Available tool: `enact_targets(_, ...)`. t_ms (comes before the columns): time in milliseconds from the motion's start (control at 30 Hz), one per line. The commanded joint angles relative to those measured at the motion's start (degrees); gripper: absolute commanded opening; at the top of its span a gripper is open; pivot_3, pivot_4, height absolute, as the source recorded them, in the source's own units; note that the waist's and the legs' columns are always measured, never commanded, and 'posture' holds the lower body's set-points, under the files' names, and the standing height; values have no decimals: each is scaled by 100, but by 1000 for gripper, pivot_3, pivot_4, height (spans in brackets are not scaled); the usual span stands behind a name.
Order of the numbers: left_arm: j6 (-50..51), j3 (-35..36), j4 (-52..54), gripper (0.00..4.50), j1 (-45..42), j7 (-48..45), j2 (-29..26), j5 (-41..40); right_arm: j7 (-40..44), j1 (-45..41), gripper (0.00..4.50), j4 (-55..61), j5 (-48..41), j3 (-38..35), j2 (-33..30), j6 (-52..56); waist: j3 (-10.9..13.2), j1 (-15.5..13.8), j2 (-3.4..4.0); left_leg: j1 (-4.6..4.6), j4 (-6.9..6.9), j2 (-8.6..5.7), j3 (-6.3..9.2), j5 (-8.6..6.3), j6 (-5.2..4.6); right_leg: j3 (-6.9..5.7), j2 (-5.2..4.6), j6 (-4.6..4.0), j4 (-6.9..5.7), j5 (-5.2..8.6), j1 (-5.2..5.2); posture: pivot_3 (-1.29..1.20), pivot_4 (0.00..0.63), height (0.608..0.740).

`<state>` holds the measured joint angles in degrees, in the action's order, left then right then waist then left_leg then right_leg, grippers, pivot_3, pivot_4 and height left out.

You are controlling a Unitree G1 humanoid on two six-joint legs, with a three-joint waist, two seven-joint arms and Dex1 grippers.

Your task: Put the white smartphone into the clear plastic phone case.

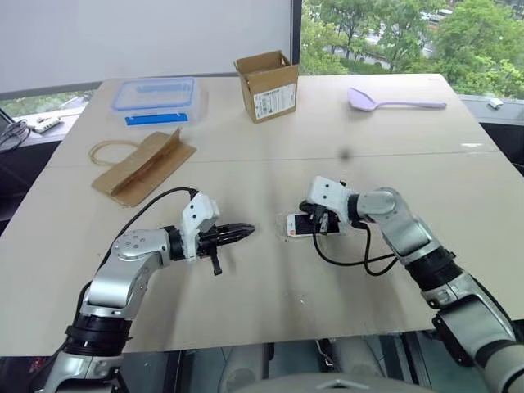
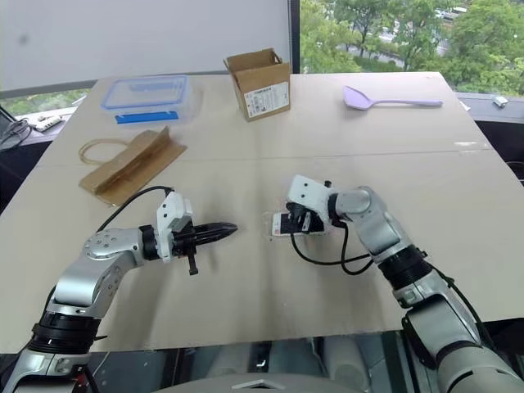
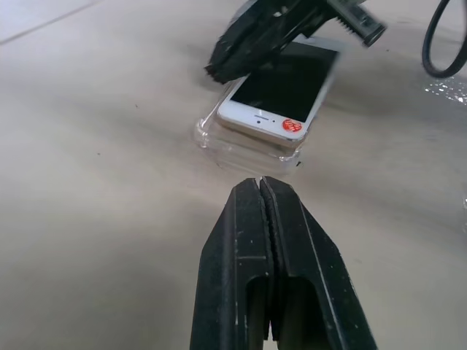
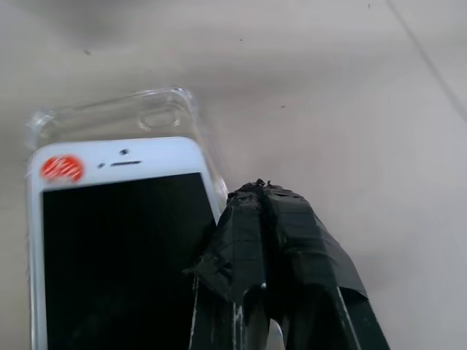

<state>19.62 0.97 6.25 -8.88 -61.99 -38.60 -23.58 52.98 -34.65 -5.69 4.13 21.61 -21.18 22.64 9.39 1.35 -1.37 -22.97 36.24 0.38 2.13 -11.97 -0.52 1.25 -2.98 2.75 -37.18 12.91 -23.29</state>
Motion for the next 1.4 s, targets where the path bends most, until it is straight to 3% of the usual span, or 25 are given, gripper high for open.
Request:
enact_targets(33, 45, -33, 260, 0, -100, 14, -60, -17, 485, 143, 46, 987, -624, -240, -229, 634, 11, -4, 7, -13, -3, 0, 0, 0, 0, 0, 1, -3, 1, -2, -13, 0, 150, 740)
enact_targets(133, 89, -58, 264, 0, -152, 14, -64, -31, 579, 246, 46, 1282, -735, -148, -418, 912, 17, -4, 13, -74, 5, -2, -7, 0, 0, -11, 8, 20, 1, -17, -67, 0, 150, 740)
enact_targets(300, 147, -69, 290, 0, -217, 16, -66, -52, 356, 289, 46, 1111, -526, 90, -472, 737, 22, -16, 14, -79, 5, -5, -9, 0, 0, -19, 10, 14, 6, -13, -69, 0, 150, 740)
enact_targets(467, 186, -1, 351, 0, -175, 17, -119, -82, -26, -66, 46, 991, -767, -459, -218, 605, 36, -16, 16, -78, 6, -5, -12, 0, 0, -19, 14, 5, 8, -7, -68, 0, 150, 740)
enact_targets(600, 192, 5, 375, 0, -135, 24, -123, -82, 528, -104, 46, 1581, -1537, -765, -446, 1157, 53, -47, 16, -81, 6, -4, -10, 0, 0, -19, 14, 18, 8, -16, -68, 0, 150, 740)
enact_targets(767, 180, -22, 352, 0, -141, 28, -94, -68, 1252, 175, 46, 2506, -2208, -517, -1184, 1934, 56, -57, 15, -88, 5, -2, 0, 0, 0, -26, 9, 19, 24, -16, -61, 0, 150, 740)
enact_targets(1100, 39, -29, 207, 0, -96, -27, -79, -24, 1373, 575, 46, 2736, -1536, 416, -2142, 1464, 56, -50, 14, -81, 8, -2, -3, 0, 0, -29, 10, 0, 26, -4, -56, 0, 150, 740)
enact_targets(1400, 56, -46, 265, 0, -90, 42, -49, -30, 1231, 408, 46, 2311, -1027, 473, -2250, 1171, 57, -54, 12, -80, 11, -3, -4, 0, 0, -29, 10, 6, 26, -7, -54, 0, 150, 740)
